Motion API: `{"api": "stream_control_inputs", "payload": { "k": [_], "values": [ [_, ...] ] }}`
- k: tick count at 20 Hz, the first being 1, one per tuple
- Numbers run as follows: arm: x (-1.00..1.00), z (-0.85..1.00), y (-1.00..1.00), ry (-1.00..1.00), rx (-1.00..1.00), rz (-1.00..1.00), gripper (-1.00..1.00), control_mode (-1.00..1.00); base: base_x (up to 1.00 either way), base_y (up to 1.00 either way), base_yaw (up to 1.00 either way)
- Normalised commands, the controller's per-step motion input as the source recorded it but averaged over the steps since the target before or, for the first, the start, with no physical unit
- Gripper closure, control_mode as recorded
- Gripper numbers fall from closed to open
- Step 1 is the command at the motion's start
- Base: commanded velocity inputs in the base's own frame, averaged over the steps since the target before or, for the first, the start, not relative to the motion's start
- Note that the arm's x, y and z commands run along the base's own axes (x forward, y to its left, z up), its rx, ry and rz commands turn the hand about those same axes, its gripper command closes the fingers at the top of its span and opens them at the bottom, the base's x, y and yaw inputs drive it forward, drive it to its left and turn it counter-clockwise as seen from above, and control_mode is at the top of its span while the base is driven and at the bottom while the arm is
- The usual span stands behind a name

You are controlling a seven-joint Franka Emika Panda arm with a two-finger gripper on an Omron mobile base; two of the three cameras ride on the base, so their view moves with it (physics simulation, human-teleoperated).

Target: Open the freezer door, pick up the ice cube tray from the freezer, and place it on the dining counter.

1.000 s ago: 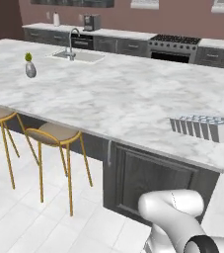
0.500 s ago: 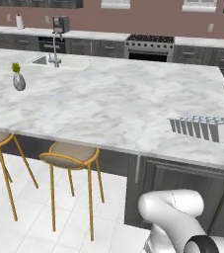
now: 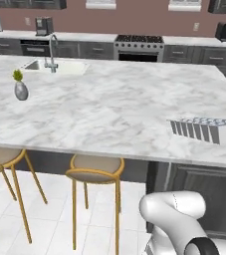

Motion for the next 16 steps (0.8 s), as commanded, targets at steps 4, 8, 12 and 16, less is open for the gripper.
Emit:
{"api": "stream_control_inputs", "payload": {
  "k": [4,8,12,16],
  "values": [
    [0.00,0.00,0.00,0.00,0.00,0.00,1.00,1.00,0.63,0.42,-0.17],
    [0.00,0.00,0.00,0.00,0.00,0.00,1.00,1.00,0.76,0.13,-0.05],
    [0.00,0.00,0.00,0.00,0.00,0.00,1.00,1.00,0.82,0.00,0.00],
    [0.93,-0.24,-0.01,0.00,0.01,0.01,1.00,-1.00,0.00,0.00,0.00]
  ]
}}
